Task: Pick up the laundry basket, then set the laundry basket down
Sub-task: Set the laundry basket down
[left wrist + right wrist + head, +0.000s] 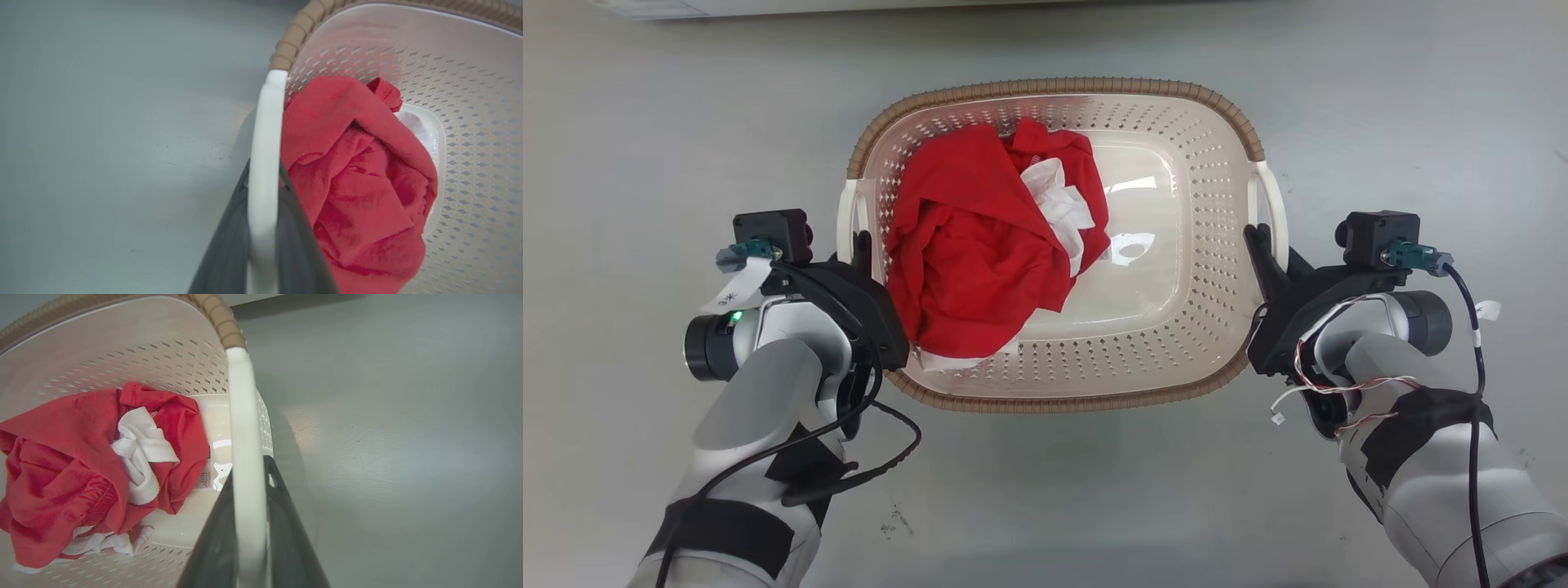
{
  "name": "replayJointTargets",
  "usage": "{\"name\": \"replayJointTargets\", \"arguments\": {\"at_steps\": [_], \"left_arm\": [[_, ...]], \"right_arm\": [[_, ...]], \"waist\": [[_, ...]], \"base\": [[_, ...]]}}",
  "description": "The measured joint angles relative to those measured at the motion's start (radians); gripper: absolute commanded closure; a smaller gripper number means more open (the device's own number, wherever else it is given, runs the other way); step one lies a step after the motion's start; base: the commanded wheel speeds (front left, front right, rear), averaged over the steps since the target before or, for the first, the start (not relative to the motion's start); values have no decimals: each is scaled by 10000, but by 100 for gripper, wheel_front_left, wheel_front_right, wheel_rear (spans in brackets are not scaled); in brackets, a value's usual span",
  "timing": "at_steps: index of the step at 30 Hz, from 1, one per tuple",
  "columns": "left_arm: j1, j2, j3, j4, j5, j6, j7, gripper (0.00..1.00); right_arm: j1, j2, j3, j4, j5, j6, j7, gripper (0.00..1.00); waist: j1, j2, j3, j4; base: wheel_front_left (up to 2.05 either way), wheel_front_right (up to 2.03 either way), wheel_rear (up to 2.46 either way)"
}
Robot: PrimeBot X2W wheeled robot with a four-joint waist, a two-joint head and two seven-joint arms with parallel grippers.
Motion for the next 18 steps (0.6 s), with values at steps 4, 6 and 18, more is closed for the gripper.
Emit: {"name": "replayJointTargets", "arguments": {"at_steps": [4,6,18], "left_arm": [[0,-31,-29,121,0,-6,-90,100],[0,-42,-35,176,-2,-59,-182,100],[-126,-58,-63,370,-2,-263,-299,100]], "right_arm": [[0,17,2,96,-12,0,-40,100],[0,23,4,125,-12,2,-92,100],[-107,50,0,286,-10,13,-159,100]], "waist": [[0,0,105,31],[-2,0,124,41],[-2,0,194,66]], "base": [[0,0,0],[0,0,0],[0,0,0]]}}
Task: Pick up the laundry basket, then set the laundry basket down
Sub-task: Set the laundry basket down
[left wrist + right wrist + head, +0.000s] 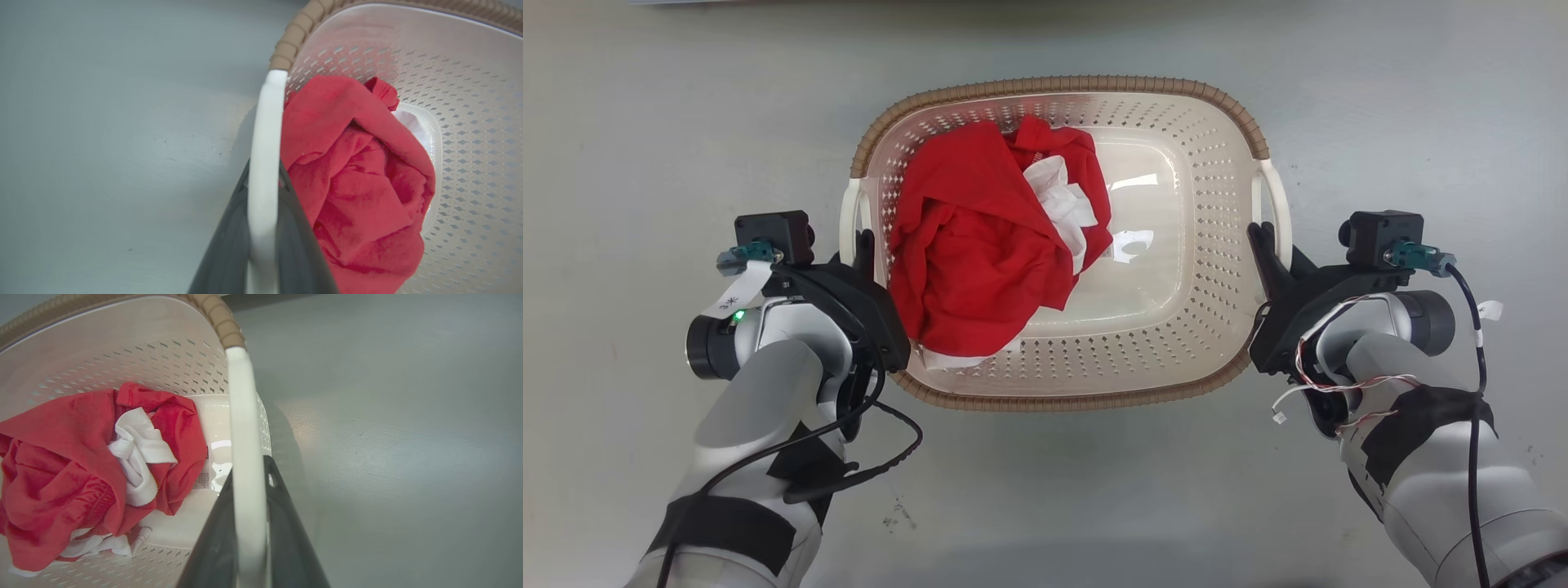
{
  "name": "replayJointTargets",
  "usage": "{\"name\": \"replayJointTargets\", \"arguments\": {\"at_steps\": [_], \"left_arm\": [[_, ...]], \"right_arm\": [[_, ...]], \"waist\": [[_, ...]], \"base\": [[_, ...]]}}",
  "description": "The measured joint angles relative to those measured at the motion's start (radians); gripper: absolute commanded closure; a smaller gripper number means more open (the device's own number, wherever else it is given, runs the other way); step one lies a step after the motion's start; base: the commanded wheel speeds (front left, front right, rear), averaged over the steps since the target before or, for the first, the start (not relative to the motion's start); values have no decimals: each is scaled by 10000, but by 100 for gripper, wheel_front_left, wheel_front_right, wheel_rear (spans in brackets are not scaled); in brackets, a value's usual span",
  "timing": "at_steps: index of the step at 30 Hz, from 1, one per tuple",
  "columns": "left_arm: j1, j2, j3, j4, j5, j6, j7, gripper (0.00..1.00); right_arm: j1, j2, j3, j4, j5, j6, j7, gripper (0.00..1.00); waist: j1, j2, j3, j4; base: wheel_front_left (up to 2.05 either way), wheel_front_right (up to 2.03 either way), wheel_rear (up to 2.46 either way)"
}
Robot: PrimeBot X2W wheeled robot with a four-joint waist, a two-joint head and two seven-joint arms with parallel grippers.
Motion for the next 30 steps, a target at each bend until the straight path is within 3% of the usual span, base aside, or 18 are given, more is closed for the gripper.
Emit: {"name": "replayJointTargets", "arguments": {"at_steps": [11,12,13,14,15,16,30], "left_arm": [[-69,-12,-4,153,-2,-92,-84,100],[-77,-12,4,171,-12,-130,-81,100],[-88,-13,67,196,-73,-190,-63,100],[-105,-25,119,211,-148,-221,-25,80],[-118,-23,134,234,-159,-267,-21,14],[-137,-2,138,251,-159,-270,-19,0],[-122,159,94,391,-230,-535,8,0]], "right_arm": [[-31,50,6,115,2,8,-56,100],[-32,54,6,119,2,15,-56,77],[-32,54,17,119,2,17,-58,77],[-32,54,36,121,2,29,-90,18],[-33,48,59,130,0,50,-123,0],[-32,25,71,173,2,50,-128,0],[165,-86,272,215,17,90,-144,0]], "waist": [[0,-1,7,-13],[0,0,6,-13],[0,-1,5,-14],[0,-1,3,-12],[0,-1,-1,-10],[1,0,-6,-7],[1,0,-523,77]], "base": [[0,0,0],[0,0,0],[0,0,0],[0,0,0],[0,0,0],[0,0,0],[0,0,0]]}}
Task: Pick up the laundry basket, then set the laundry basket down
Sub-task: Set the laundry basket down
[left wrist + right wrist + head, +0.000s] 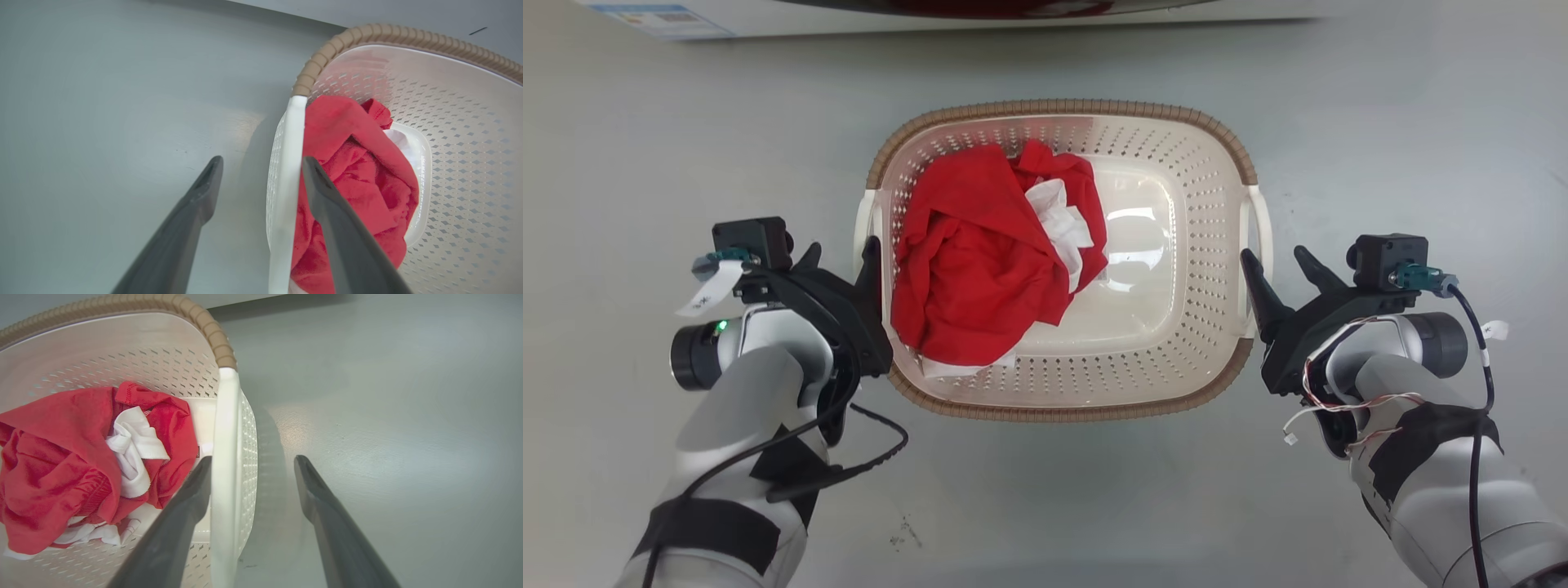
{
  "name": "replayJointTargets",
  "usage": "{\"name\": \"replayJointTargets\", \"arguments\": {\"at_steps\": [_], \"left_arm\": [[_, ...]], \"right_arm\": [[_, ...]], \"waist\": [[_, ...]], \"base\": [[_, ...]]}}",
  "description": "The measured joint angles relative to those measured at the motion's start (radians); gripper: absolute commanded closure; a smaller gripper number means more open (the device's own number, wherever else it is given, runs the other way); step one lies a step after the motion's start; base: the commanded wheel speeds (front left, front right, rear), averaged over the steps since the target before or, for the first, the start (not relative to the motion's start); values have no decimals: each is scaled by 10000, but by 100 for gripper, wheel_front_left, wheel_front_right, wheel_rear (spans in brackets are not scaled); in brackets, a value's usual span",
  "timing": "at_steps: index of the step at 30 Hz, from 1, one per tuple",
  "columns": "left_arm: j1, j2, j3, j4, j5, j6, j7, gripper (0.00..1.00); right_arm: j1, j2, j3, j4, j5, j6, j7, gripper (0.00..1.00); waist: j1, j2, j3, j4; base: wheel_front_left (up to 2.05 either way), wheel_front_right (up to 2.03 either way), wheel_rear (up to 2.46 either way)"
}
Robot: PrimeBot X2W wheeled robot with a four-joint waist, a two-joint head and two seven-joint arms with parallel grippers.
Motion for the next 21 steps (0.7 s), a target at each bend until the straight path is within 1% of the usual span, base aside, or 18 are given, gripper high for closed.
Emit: {"name": "replayJointTargets", "arguments": {"at_steps": [7,8,15,21], "left_arm": [[488,-2,-219,127,8,-13,-46,0],[550,-4,-240,132,12,-84,-63,0],[989,8,-424,167,159,-90,-474,0],[1374,263,-529,178,278,-90,-867,0]], "right_arm": [[316,58,90,10,50,0,-10,0],[387,58,92,6,102,0,-38,0],[931,52,184,-21,142,0,-92,0],[1394,42,180,-211,280,0,-238,0]], "waist": [[0,0,-637,-36],[0,0,-747,-44],[-1,0,-1639,-116],[-1,-1,-2478,-202]], "base": [[0,0,0],[0,0,0],[0,0,0],[0,0,0]]}}
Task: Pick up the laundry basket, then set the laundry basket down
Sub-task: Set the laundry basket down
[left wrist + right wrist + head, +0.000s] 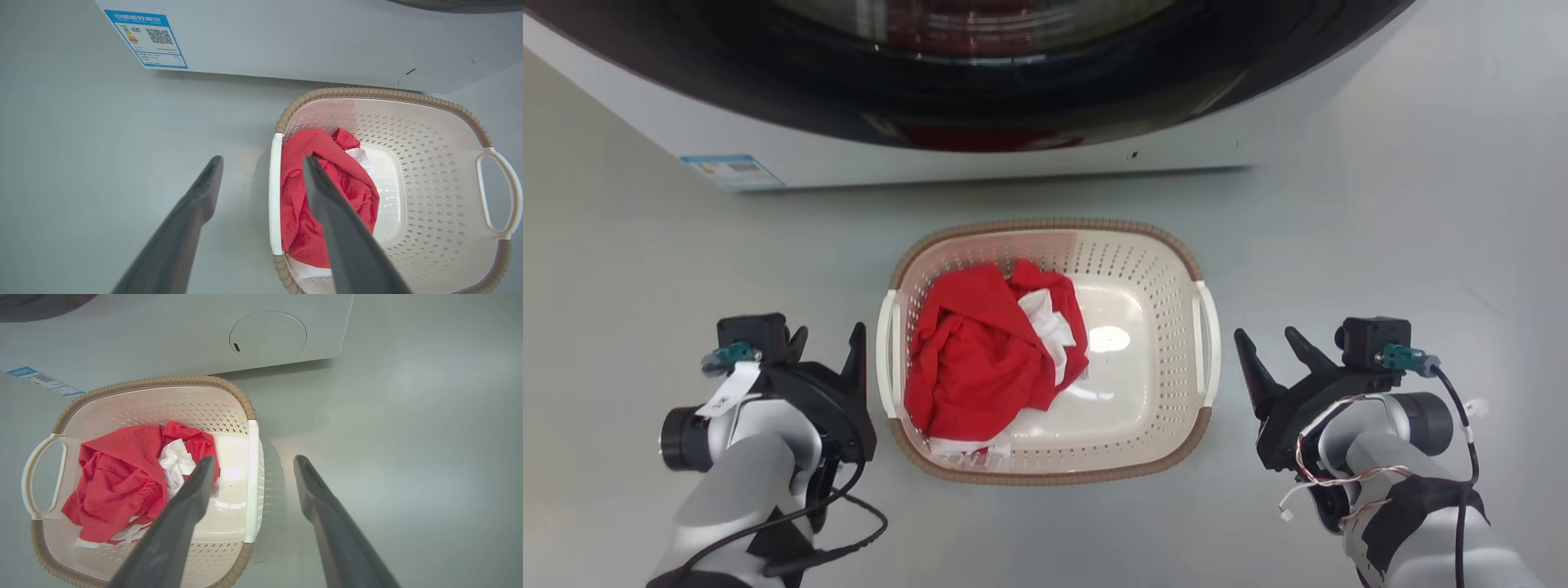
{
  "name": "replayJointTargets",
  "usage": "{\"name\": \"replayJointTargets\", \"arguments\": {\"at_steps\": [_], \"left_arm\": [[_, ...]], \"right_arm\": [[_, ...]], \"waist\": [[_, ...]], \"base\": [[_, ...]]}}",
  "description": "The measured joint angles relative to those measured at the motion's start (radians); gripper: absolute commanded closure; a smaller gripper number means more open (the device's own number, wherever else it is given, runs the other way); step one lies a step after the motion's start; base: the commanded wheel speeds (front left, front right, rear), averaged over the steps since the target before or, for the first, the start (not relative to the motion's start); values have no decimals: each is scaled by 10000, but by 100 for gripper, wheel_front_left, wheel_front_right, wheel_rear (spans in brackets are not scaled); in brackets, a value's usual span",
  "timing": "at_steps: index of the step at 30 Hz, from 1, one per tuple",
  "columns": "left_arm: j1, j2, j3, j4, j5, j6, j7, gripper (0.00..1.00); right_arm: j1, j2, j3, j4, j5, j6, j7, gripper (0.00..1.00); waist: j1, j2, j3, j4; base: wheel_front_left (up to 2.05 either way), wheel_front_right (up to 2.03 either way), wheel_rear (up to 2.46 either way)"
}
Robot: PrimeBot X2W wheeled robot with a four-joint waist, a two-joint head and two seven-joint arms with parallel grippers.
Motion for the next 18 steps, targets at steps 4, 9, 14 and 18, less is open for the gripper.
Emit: {"name": "replayJointTargets", "arguments": {"at_steps": [4,9,14,18], "left_arm": [[297,155,-8,-8,69,2,-169,0],[741,201,-8,-190,96,25,-280,0],[1428,190,4,-604,173,201,-334,0],[1935,293,121,-1143,198,374,-334,0]], "right_arm": [[267,-23,-23,-163,23,0,-59,0],[680,-102,-98,-274,73,0,-104,0],[1286,-165,-295,-552,73,0,-105,0],[1684,-230,-476,-888,73,0,-105,0]], "waist": [[0,0,-576,-75],[0,-1,-1310,-178],[0,0,-2203,-265],[0,-1,-2804,-308]], "base": [[0,0,0],[0,0,0],[0,0,0],[0,0,0]]}}
